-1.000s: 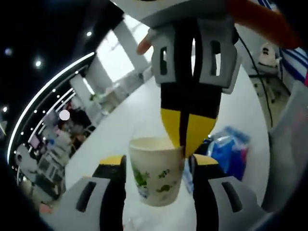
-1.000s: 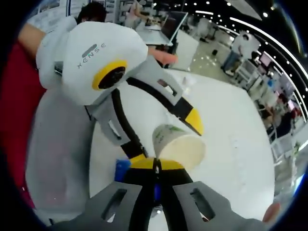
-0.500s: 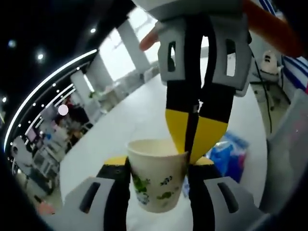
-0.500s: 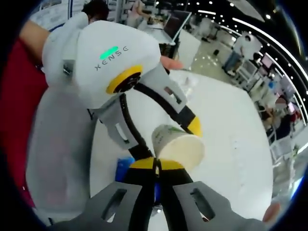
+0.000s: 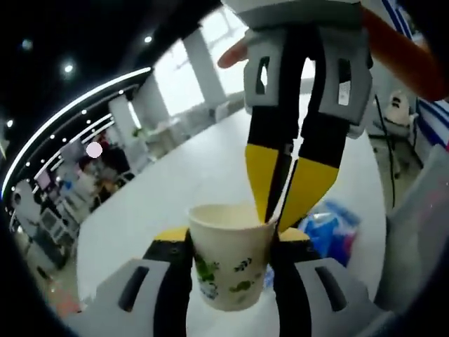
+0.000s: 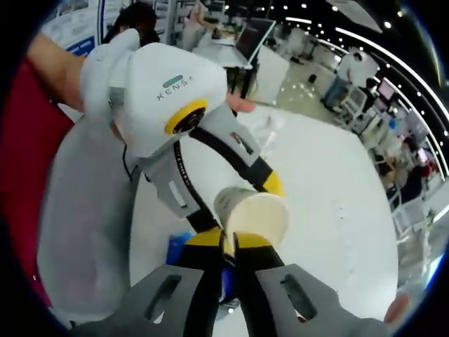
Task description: Arrange the tabletop items into an orderly group along one side of the table until the central work area is clear of visible clutter.
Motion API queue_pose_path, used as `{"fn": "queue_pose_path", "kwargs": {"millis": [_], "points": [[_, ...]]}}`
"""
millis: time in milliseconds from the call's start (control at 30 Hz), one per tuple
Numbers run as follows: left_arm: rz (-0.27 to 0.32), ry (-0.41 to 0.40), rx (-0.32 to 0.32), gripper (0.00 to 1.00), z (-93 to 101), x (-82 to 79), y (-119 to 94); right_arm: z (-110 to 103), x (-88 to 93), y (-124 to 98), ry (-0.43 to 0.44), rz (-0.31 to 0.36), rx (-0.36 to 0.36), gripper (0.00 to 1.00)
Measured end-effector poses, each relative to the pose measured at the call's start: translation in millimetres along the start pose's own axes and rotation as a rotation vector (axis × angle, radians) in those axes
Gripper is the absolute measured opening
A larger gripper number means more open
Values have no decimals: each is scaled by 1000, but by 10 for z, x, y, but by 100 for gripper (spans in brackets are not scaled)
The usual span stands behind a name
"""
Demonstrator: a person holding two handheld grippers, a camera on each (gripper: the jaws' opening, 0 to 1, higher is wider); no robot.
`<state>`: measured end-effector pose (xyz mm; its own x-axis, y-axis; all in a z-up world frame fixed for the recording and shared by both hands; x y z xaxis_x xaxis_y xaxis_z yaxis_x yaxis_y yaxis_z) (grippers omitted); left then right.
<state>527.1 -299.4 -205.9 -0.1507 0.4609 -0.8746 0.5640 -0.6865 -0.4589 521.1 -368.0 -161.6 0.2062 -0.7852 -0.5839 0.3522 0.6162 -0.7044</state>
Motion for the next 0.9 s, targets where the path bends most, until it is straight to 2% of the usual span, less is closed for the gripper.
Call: {"fn": "queue_pose_path", "kwargs": {"millis": [167,433,733,900], "points": [[42,-80,-12,41,-57,56,-48,38,5,-13,22,33,24,11],[82,-152,-36,41,-101,145,-103,90,37,-28,82,83,76,24],[100,-178,-46,41,-98,218,-123,103,166,-50,165,131,116,41],[116,-215,-46,41,-82,288,-112,48,285,6,235,148,129,56]]}}
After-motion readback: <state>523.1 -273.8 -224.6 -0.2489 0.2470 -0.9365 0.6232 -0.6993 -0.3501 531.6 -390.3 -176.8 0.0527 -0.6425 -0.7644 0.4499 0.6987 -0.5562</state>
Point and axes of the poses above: the point that each gripper's makers call its tool centre point, and the gripper's own axes: y roughly forward along the fingers, z roughly to its right, x roughly out of its underside, the point moved 6 cm from there along -y, roughly backward along the fingers, and after that the axes turned 14 degrees about x, right-handed, at the moved point
